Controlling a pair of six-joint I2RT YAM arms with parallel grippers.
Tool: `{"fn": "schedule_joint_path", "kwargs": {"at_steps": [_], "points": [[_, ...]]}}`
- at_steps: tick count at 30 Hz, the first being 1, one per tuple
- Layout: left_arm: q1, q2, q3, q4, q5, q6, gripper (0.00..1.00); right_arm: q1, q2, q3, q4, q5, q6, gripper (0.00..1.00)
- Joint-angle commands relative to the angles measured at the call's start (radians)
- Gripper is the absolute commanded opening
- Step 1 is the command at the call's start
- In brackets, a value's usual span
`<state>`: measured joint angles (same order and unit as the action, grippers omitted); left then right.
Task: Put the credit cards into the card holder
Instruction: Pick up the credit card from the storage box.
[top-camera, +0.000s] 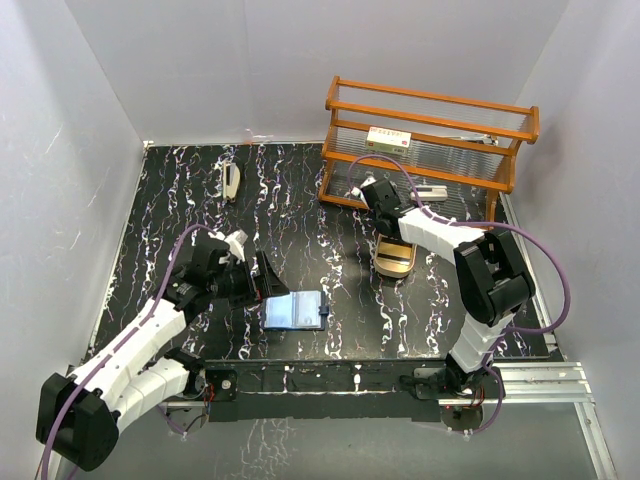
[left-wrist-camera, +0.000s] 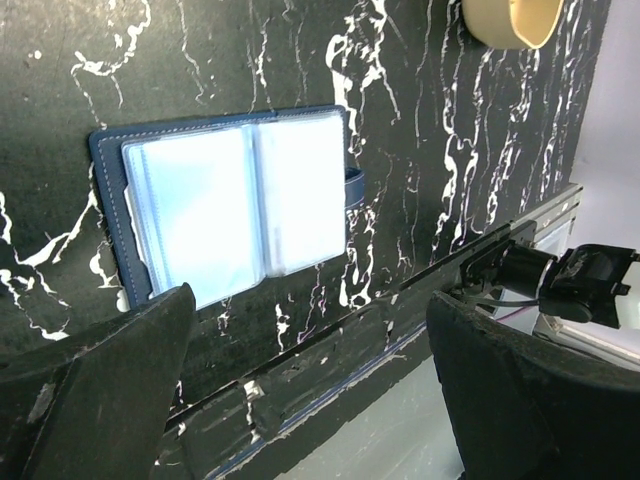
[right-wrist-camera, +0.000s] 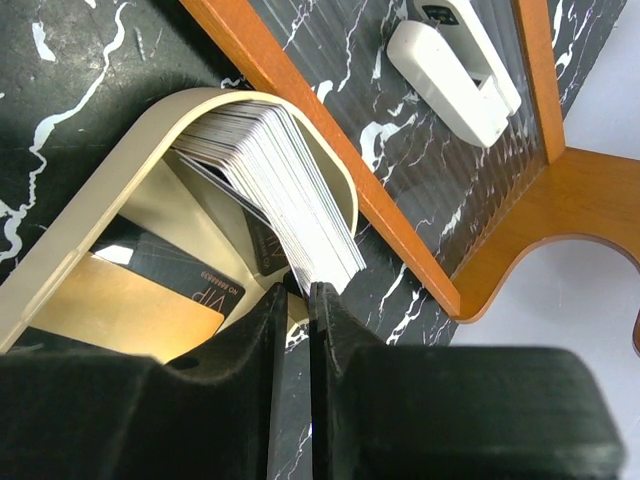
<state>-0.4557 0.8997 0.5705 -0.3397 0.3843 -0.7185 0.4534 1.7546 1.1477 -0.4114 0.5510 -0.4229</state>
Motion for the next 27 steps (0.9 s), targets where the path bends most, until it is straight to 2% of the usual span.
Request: {"fn": "schedule_joint_path", "kwargs": {"at_steps": [1, 7, 20, 27], "points": [[-0.005, 0.012, -0.018, -0.014, 0.027, -0.008, 0.99, 0.017, -0.055, 0.067, -0.04, 0.007, 0.05, 0.0], [-0.005, 0.051, -0.012, -0.011, 0.021, 0.0, 0.99, 0.02, -0.089, 0.053, -0.066, -0.075, 0.094, 0.0], [-0.004, 0.053, -0.032, 0.017, 0.004, -0.02, 0.8, 0.023, -0.194, 0.076, -0.212, -0.156, 0.259, 0.0], [-0.005, 0.067, -0.043, 0.031, 0.001, -0.043, 0.75, 0.03, -0.274, 0.075, -0.26, -0.165, 0.329, 0.0]]}}
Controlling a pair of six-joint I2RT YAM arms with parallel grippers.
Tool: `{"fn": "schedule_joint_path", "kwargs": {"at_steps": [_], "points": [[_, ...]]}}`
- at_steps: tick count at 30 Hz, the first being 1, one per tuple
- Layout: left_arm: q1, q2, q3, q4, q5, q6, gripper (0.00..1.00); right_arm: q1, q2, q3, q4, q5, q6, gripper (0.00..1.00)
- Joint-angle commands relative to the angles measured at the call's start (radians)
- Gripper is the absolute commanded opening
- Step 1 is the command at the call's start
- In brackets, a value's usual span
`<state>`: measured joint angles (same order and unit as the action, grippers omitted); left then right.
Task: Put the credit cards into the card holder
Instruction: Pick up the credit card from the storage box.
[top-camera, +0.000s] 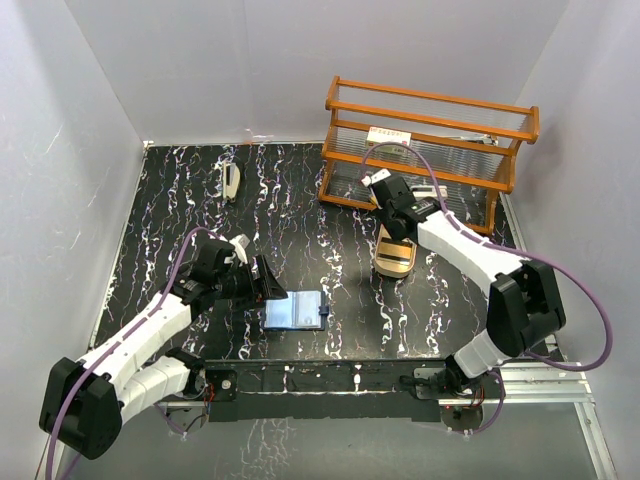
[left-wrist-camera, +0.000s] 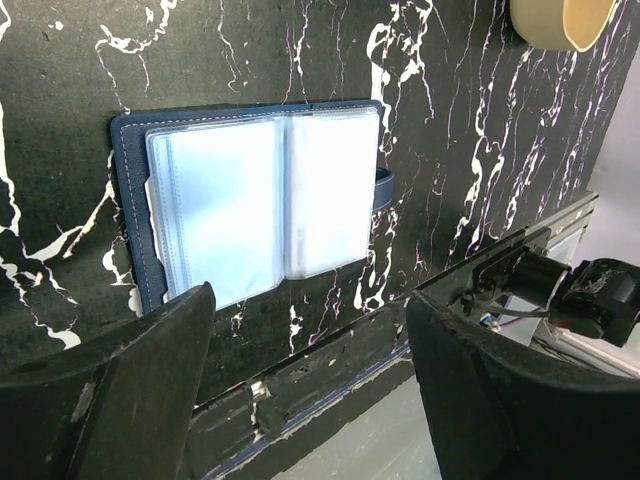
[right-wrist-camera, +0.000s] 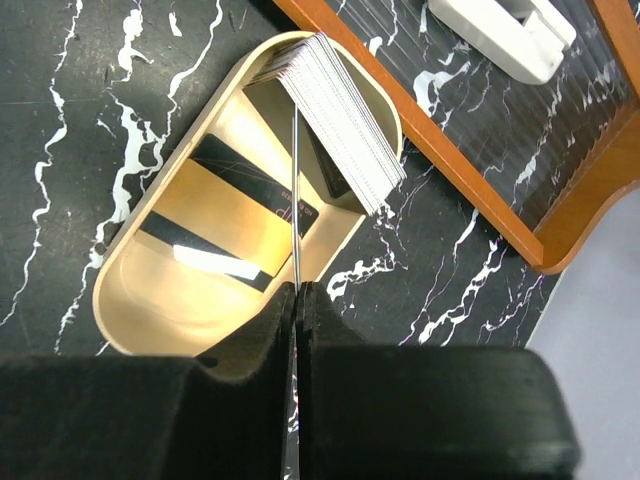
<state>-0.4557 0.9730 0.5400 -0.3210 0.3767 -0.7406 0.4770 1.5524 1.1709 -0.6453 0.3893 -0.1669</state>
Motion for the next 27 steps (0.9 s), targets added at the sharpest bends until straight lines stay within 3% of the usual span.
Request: {"fn": "schedule_joint_path", "kwargs": {"at_steps": [1, 10, 27], "points": [[-0.005, -0.008, -0.014, 0.018, 0.012, -0.026, 0.75, 0.008, -0.079, 0.046, -0.027, 0.004, 0.079, 0.0], [-0.005, 0.002, -0.052, 0.101, 0.057, -0.079, 0.77, 0.003, 0.013, 0.009, 0.065, -0.01, 0.023, 0.0], [-0.005, 0.005, -0.034, 0.072, 0.047, -0.054, 0.79, -0.038, 0.18, 0.04, 0.08, 0.019, 0.023, 0.02]]}}
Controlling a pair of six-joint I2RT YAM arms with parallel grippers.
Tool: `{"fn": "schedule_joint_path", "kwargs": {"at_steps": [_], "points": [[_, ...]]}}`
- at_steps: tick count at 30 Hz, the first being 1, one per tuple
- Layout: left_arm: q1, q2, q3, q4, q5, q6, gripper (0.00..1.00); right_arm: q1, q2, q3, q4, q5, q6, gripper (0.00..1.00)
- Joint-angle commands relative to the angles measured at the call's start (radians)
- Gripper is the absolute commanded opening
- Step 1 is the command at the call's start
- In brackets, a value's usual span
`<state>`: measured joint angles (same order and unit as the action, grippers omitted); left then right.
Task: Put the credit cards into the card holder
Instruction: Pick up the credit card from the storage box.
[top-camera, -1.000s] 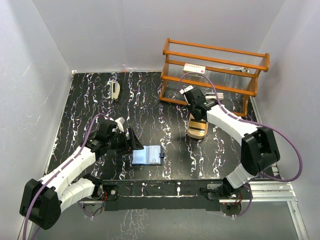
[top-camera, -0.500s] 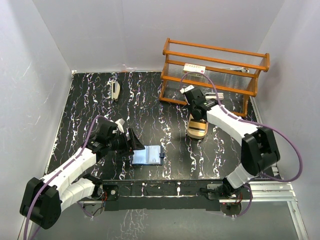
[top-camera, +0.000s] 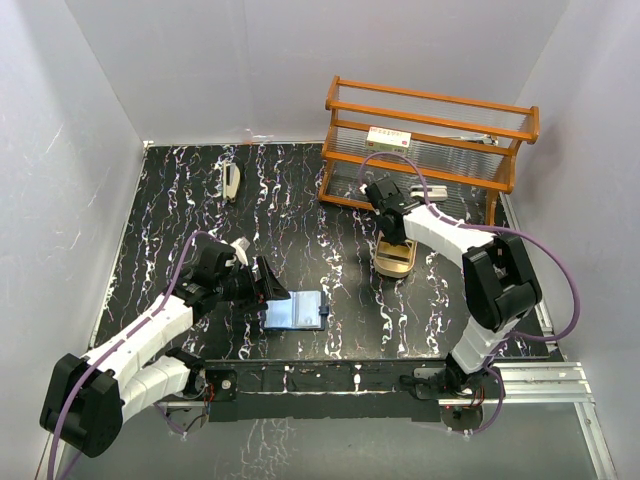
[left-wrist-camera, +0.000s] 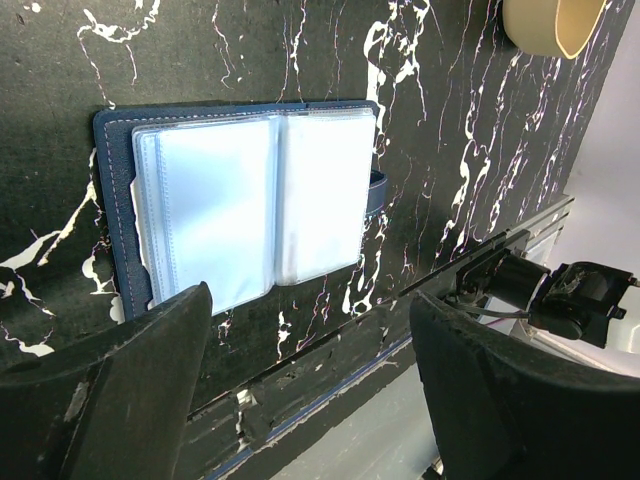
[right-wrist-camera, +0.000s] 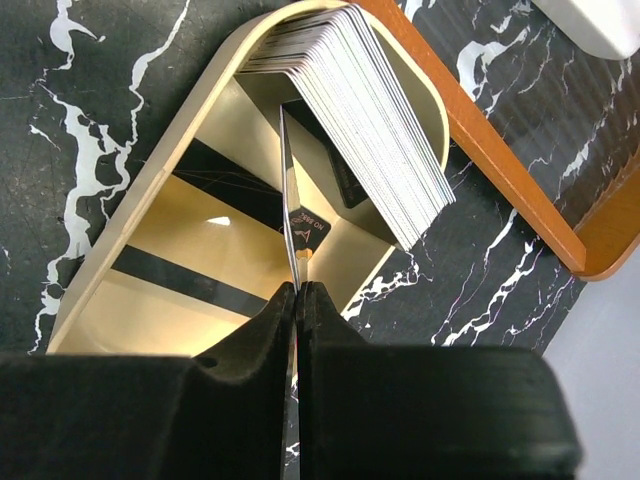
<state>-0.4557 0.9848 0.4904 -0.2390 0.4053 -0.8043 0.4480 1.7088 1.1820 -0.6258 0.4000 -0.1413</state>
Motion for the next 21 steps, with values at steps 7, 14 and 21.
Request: {"fn": "schedule_joint_path", "kwargs": {"at_steps": [7, 14, 21], "points": [[-0.004, -0.004, 0.022, -0.01, 0.012, 0.014, 0.8, -0.012, 0.1, 0.033, 0.073, 0.111, -0.003, 0.12], [-0.004, 0.005, 0.025, -0.007, 0.012, 0.014, 0.81, -0.012, 0.099, 0.036, 0.097, 0.138, -0.023, 0.14], [-0.005, 0.011, 0.027, 0.0, 0.015, 0.01, 0.81, -0.012, 0.071, 0.042, 0.106, 0.169, -0.034, 0.14]]}}
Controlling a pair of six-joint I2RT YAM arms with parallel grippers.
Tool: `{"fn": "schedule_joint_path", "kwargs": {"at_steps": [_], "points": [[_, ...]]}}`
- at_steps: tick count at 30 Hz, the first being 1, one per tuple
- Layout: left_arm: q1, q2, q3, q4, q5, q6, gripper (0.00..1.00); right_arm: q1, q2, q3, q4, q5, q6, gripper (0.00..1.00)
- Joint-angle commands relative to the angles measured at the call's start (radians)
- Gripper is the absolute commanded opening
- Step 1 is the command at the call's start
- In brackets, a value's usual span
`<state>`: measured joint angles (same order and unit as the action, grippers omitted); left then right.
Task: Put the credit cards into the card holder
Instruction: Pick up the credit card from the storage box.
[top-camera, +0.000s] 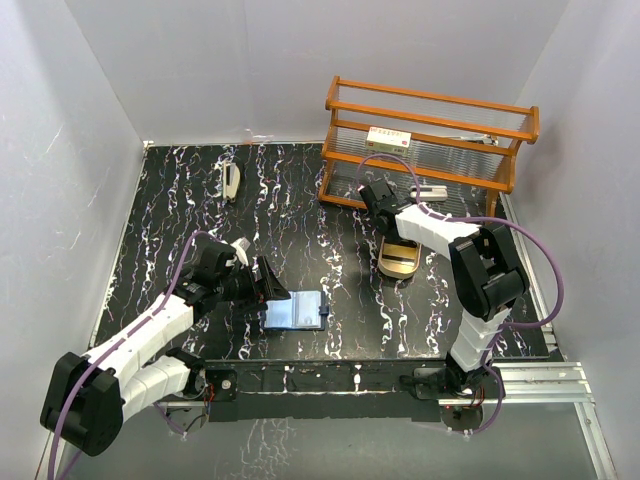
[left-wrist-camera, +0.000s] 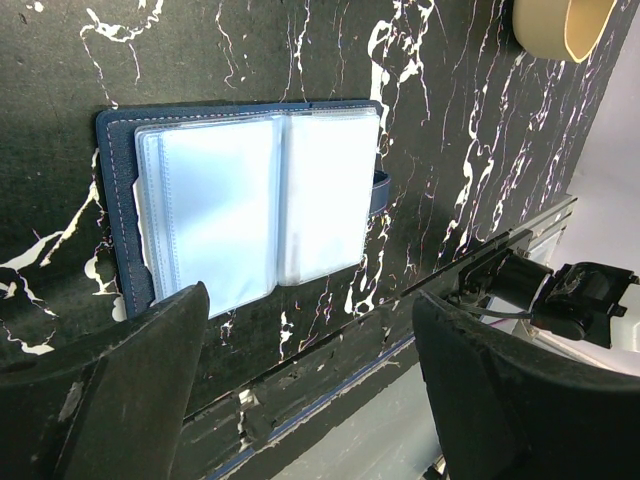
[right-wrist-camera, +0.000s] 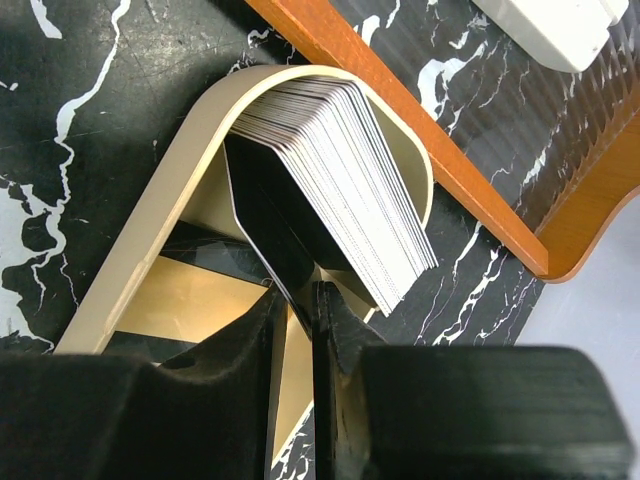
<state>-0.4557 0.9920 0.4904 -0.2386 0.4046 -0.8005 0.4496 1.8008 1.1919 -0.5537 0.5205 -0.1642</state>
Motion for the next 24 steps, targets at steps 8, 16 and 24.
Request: {"fn": "schedule_joint_path", "kwargs": {"at_steps": [8, 16, 24], "points": [[-0.005, 0.003, 0.023, 0.002, 0.017, 0.001, 0.82, -0.013, -0.043, 0.025, 0.046, 0.044, -0.03, 0.14], [-0.005, 0.0, 0.032, -0.008, 0.016, 0.006, 0.82, -0.014, -0.022, 0.021, 0.08, 0.07, -0.061, 0.38], [-0.004, 0.001, 0.03, -0.006, 0.018, 0.008, 0.83, -0.013, -0.011, 0.024, 0.1, 0.113, -0.097, 0.4]]}}
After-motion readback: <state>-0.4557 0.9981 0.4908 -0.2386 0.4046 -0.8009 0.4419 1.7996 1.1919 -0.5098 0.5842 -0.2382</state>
